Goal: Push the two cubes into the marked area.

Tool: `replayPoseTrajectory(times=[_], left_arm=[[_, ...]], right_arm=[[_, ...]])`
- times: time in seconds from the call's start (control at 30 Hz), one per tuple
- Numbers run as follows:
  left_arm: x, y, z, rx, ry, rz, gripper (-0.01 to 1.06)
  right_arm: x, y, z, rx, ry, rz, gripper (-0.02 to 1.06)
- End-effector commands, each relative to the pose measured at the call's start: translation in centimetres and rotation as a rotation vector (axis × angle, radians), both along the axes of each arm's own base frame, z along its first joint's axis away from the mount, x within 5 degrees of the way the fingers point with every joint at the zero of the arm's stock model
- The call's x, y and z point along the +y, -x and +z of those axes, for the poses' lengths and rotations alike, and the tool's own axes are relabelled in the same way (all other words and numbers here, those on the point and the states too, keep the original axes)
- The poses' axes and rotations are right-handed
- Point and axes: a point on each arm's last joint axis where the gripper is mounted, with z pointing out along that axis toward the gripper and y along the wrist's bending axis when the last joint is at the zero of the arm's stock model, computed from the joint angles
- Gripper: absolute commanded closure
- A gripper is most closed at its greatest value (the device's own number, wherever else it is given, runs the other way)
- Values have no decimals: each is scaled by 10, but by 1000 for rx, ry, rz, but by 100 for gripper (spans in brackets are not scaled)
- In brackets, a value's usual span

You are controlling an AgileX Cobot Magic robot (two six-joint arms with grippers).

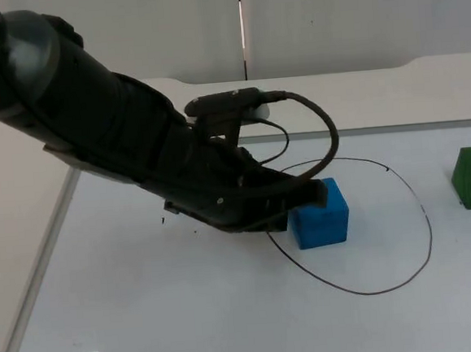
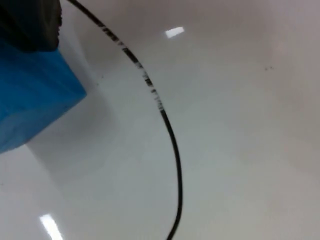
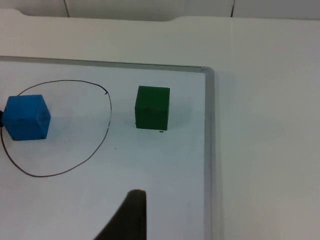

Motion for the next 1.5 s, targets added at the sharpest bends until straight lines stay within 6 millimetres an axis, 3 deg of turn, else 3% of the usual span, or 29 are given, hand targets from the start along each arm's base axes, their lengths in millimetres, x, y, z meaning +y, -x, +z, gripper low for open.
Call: replayPoseTrajectory(times=[0.0, 0.1, 0.27, 0.3, 0.43, 0.47, 0.6, 0.77, 0.93, 1.1, 1.3, 1.47], left_arm=[[2, -2, 2, -34, -33, -14, 105], [5, -5, 10, -63, -41, -28, 105], [19, -13, 52, -184, -28, -56, 105], [19, -13, 52, -184, -28, -56, 105], [39, -17, 106, -281, 77, -62, 105], [39, -17, 106, -281, 77, -62, 105], [64, -15, 147, -336, 152, -56, 105], [83, -8, 169, -361, 121, -54, 105], [113, 13, 201, -369, -13, -60, 105], [133, 31, 230, -424, -33, -11, 105], [146, 59, 261, -499, -39, -16, 105], [152, 77, 271, -511, -61, -11, 105]], right_arm=[[0, 1, 0, -8, 15, 0, -1], [0, 1, 0, -8, 13, 1, -1], [0, 1, 0, -8, 13, 1, -1], [0, 1, 0, -8, 13, 1, -1], [0, 1, 0, -8, 13, 1, -1], [0, 1, 0, -8, 13, 1, -1], [0, 1, 0, -8, 13, 1, -1], [0, 1, 0, -8, 13, 1, -1], [0, 1, 0, -8, 13, 1, -1], [0, 1, 0, -8, 13, 1, -1], [0, 1, 0, -8, 13, 1, -1], [0, 1, 0, -8, 13, 1, -1]])
